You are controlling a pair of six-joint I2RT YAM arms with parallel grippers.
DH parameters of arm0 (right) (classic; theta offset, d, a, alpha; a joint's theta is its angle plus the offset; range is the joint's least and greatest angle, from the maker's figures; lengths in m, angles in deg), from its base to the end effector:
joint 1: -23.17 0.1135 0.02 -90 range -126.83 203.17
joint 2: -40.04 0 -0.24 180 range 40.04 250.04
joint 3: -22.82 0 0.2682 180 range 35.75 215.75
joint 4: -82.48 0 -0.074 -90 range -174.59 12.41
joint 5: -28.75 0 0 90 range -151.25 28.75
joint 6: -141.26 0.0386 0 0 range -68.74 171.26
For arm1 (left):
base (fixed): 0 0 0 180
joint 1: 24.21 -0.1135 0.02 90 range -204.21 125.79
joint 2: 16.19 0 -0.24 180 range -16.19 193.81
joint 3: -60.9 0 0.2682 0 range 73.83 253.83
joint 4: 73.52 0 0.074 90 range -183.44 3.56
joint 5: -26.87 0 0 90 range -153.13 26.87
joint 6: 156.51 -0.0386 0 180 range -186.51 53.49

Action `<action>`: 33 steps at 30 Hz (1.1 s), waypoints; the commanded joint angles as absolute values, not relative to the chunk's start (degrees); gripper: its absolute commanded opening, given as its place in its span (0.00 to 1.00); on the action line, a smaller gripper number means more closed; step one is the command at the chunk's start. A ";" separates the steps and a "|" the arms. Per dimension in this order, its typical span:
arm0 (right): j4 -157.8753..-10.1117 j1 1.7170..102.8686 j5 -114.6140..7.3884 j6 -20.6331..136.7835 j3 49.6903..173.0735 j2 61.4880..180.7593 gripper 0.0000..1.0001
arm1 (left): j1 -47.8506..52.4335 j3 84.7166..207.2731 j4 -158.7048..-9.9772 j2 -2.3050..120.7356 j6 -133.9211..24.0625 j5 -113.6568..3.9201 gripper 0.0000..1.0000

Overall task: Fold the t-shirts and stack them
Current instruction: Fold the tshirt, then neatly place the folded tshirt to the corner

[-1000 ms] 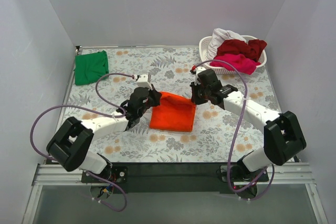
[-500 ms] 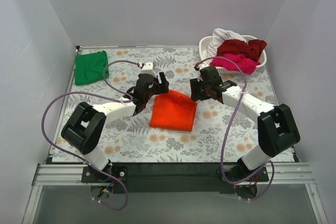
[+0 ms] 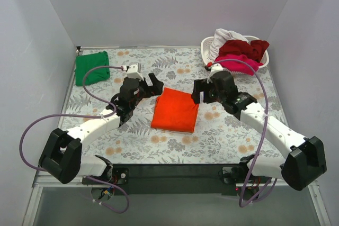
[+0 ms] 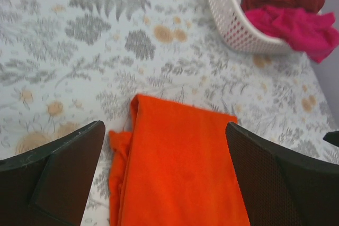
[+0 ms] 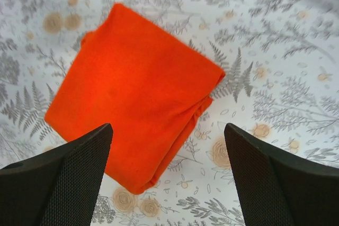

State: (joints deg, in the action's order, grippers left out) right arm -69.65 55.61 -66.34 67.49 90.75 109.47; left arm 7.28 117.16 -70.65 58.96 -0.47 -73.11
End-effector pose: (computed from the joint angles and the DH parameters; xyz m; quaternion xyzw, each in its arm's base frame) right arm 0.2565 0.1590 0.2760 -0.0994 0.8570 0.1729 0.4752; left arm 0.2763 -0.1614 0.2277 -0.2863 0.7443 -0.4050 0.4473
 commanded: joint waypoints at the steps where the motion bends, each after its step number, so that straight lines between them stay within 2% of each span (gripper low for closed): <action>1: -71.49 56.48 -65.03 70.07 85.69 111.58 0.79 | 5.94 112.77 -75.54 57.99 3.09 -67.44 0.90; 9: -78.00 56.83 -61.87 71.48 82.68 119.92 0.79 | -1.17 105.12 -68.96 58.69 7.05 -53.56 0.91; 16: -79.49 56.83 -62.31 71.21 82.68 126.70 0.79 | -3.90 102.22 -60.44 65.01 10.13 -40.99 0.92; 27: -79.49 56.83 -64.33 70.33 83.38 133.11 0.77 | -4.34 102.83 -62.28 73.44 11.36 -38.62 0.92; 33: -81.07 56.83 -62.49 69.54 83.65 136.19 0.67 | -4.34 102.66 -55.69 80.65 14.43 -32.55 0.92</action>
State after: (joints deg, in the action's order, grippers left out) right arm -81.56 56.64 -63.65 70.00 84.08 133.19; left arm -4.26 103.61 -55.48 77.00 12.89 -36.15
